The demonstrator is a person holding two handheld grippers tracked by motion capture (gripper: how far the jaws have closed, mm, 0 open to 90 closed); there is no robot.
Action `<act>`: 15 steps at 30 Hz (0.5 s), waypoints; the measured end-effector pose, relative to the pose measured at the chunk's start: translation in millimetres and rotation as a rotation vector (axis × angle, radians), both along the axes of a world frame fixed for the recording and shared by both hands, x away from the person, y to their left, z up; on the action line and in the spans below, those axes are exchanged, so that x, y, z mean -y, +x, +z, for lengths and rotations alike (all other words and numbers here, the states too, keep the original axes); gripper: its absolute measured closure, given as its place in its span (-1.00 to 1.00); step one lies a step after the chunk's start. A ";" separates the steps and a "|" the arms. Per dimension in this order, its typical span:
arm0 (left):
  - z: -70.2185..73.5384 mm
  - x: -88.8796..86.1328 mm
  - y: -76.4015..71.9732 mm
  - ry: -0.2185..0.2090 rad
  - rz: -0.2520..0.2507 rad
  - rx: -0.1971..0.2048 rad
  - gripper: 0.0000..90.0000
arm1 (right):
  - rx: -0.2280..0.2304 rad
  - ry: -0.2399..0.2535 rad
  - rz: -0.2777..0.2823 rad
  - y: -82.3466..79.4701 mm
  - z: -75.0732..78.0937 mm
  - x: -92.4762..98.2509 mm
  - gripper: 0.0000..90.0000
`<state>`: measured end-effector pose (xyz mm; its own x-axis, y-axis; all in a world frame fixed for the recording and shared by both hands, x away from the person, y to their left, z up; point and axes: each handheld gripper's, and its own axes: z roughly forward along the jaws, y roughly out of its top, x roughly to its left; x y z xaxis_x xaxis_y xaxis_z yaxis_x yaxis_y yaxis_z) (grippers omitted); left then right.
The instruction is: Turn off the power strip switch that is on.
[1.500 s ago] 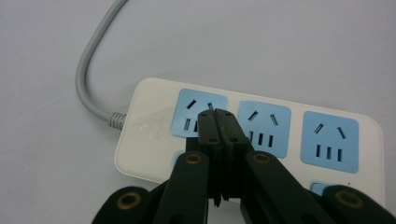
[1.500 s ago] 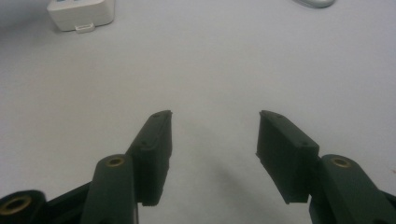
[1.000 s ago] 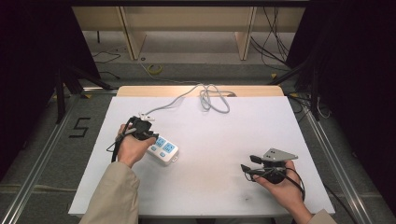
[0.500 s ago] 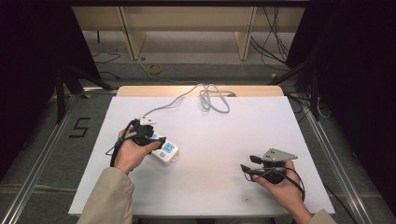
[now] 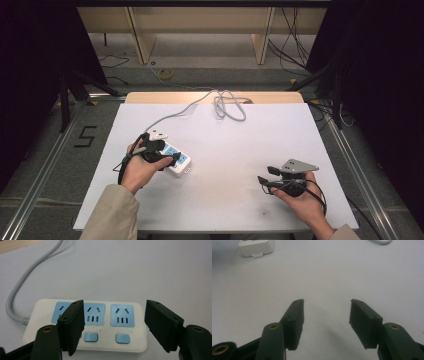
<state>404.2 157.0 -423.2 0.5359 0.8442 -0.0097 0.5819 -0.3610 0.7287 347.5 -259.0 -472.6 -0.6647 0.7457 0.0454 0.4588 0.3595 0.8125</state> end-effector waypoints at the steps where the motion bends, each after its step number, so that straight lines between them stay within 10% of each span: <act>1: -0.1 0.7 -1.6 -0.006 -0.002 0.004 -0.29 | 0.000 0.001 0.000 0.0 0.0 0.1 0.02; 15: -2.1 3.0 -17.6 -0.004 -0.064 0.053 -0.37 | 0.000 0.000 0.003 -0.2 -0.1 -0.1 0.02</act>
<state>386.6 154.1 -425.3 0.5887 0.8082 0.0170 0.5181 -0.3933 0.7595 347.3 -259.0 -472.7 -0.6673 0.7434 0.0454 0.4576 0.3612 0.8125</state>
